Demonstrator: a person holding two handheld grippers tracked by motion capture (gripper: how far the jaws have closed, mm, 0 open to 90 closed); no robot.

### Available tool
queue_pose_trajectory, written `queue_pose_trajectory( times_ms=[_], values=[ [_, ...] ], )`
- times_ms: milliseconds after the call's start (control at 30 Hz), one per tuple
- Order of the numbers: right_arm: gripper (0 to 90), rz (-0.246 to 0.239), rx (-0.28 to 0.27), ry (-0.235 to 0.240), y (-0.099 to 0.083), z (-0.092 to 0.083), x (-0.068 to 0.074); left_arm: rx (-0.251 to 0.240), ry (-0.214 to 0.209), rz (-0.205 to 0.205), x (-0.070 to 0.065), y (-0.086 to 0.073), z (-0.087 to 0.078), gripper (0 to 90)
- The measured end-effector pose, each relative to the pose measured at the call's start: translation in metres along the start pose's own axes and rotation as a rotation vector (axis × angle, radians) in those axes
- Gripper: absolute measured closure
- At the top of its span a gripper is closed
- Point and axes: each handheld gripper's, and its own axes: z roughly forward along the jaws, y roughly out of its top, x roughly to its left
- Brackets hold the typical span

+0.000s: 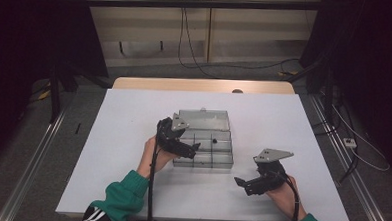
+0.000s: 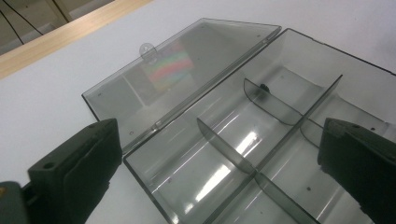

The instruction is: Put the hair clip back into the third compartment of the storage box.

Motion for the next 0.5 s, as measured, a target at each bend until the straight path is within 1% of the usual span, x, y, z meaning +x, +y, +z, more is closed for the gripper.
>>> queue_pose_trajectory(
  times_ms=[100, 167, 233, 333, 367, 400, 433, 467, 500],
  values=[
    [0.4, 0.001, 0.001, 0.001, -0.0001, 0.0001, -0.0002, 0.015, -0.009, -0.001, 0.0011, -0.0005, 0.0008, 0.0],
    [0.4, 0.001, 0.001, 0.000, -0.0001, 0.0001, -0.0002, 0.015, -0.003, 0.001, 0.0007, -0.0011, 0.0023, 0.0],
    [0.4, 0.001, 0.000, 0.001, -0.0001, 0.0001, 0.0001, 0.029, -0.002, 0.009, 0.0001, -0.0011, 0.0030, 0.0],
    [0.4, 0.001, 0.000, 0.001, 0.0000, 0.0001, 0.0002, 0.035, -0.006, 0.010, -0.0010, -0.0018, 0.0051, 0.1],
    [0.4, 0.001, 0.000, 0.002, -0.0001, 0.0001, 0.0001, 0.044, 0.016, 0.016, -0.0019, -0.0018, 0.0049, 0.1],
    [0.4, 0.001, 0.000, 0.002, -0.0001, 0.0001, 0.0001, 0.038, -0.014, 0.005, -0.0013, -0.0026, 0.0061, 0.1],
    [0.4, 0.000, 0.000, 0.001, 0.0000, 0.0001, 0.0002, 0.044, -0.011, 0.013, -0.0011, -0.0027, 0.0064, 0.1],
    [0.4, 0.000, 0.000, 0.001, 0.0000, 0.0000, 0.0002, 0.051, 0.005, 0.016, -0.0019, -0.0028, 0.0067, 0.1],
    [0.4, 0.000, -0.001, 0.001, 0.0000, -0.0001, 0.0003, 0.049, -0.010, 0.016, -0.0015, -0.0031, 0.0075, 0.2]
  ],
)
